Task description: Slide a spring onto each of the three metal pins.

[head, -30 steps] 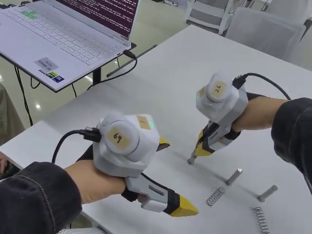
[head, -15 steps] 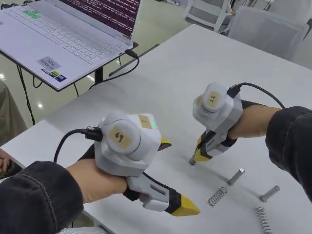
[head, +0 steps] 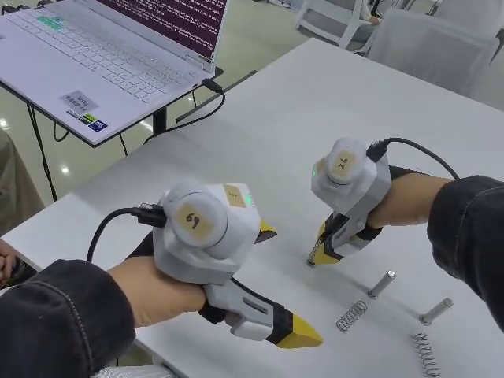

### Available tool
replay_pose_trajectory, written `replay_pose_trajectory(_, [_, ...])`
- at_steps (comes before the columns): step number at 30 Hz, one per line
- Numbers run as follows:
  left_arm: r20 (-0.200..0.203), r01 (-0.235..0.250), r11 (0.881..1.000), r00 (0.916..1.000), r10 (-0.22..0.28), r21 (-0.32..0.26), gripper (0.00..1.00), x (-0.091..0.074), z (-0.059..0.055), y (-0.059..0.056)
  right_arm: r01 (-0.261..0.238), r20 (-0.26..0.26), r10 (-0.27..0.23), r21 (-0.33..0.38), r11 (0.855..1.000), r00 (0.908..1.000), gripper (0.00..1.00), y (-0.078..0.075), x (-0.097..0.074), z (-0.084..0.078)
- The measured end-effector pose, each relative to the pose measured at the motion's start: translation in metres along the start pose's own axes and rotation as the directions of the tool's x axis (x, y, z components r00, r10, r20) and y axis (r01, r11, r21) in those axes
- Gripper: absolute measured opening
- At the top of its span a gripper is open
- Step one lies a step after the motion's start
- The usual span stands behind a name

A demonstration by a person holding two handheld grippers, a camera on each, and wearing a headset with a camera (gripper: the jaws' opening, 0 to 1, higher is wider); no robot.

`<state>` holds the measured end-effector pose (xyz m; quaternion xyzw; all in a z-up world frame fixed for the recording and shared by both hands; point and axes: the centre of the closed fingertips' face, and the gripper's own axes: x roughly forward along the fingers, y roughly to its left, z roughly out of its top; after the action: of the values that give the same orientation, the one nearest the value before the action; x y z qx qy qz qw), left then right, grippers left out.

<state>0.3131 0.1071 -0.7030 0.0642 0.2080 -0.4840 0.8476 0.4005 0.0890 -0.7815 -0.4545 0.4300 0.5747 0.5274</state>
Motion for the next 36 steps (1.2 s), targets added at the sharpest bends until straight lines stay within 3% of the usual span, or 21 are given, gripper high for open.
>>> replay_pose_trajectory(10, [-0.008, 0.004, 1.000, 1.0000, -0.004, 0.004, 0.84, 0.001, -0.001, -0.001, 0.014, 0.015, -0.014, 0.015, 1.000, 0.9998, 0.21, -0.001, -0.006, -0.003])
replay_pose_trajectory(27, [-0.026, 0.018, 1.000, 0.9995, -0.017, 0.010, 0.84, 0.003, -0.001, -0.003, 0.066, 0.078, -0.071, 0.064, 0.996, 0.9945, 0.24, 0.001, -0.032, -0.008])
replay_pose_trajectory(36, [-0.042, 0.024, 1.000, 0.9988, -0.024, 0.009, 0.83, 0.004, -0.004, -0.004, 0.103, 0.165, -0.122, 0.119, 0.988, 0.9788, 0.31, 0.005, -0.047, -0.006])
